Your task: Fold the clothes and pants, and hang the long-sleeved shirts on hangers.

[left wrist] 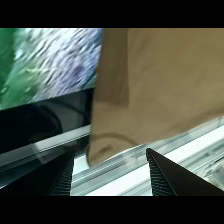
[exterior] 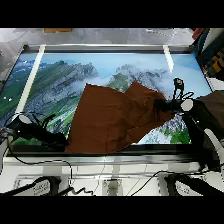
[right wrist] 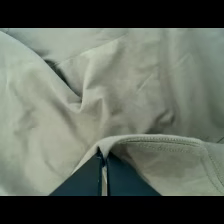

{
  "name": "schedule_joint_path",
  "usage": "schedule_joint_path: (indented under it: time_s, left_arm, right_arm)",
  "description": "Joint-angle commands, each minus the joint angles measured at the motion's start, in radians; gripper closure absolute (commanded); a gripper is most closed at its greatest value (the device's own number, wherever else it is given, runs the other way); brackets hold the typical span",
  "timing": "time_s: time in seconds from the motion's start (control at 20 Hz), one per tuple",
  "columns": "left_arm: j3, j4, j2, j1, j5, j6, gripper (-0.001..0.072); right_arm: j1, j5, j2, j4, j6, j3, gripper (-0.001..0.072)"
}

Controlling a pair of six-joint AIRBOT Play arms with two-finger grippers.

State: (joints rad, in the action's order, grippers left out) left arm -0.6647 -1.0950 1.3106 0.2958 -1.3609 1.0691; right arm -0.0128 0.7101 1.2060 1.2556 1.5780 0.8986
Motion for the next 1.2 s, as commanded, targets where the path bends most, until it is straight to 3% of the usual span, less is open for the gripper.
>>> schedule_joint_path:
  time_s: [0.0,0.15,0.2,0.3,0.4,0.5,0.7,1.15]
  left_arm:
    - [0.040,-0.027,0.001,0.001,0.034,-0.012,0.0235]
    - [0.095,-0.026,0.000,0.001,0.086,-0.012,0.0236]
    - [0.105,-0.026,0.000,0.001,0.094,-0.012,0.0256]
    - [0.108,0.000,0.000,0.001,0.102,-0.018,0.0375]
    - [0.108,0.066,0.000,0.001,0.117,-0.083,0.0395]
    - [0.104,0.150,0.000,0.001,0.153,-0.121,0.0700]
    - [0.072,0.317,0.000,0.001,0.172,-0.190,0.0698]
    - [-0.207,0.450,-0.001,0.001,0.174,-0.195,0.0698]
  right_arm:
    - [-0.001,0.016,0.000,-0.002,0.000,0.001,0.0700]
    - [-0.001,0.035,0.000,-0.002,0.000,0.001,0.0700]
    - [-0.001,0.042,0.000,-0.002,0.000,0.001,0.0700]
    - [-0.001,0.054,0.000,-0.001,-0.001,0.001,0.0700]
    - [0.000,0.064,0.000,-0.001,-0.001,0.001,0.0700]
    - [-0.001,0.068,-0.003,-0.001,-0.003,0.001,0.0700]
    - [0.000,0.082,-0.022,0.003,-0.077,0.002,0.0701]
    - [-0.001,-0.001,-0.022,0.000,-0.077,0.082,0.0700]
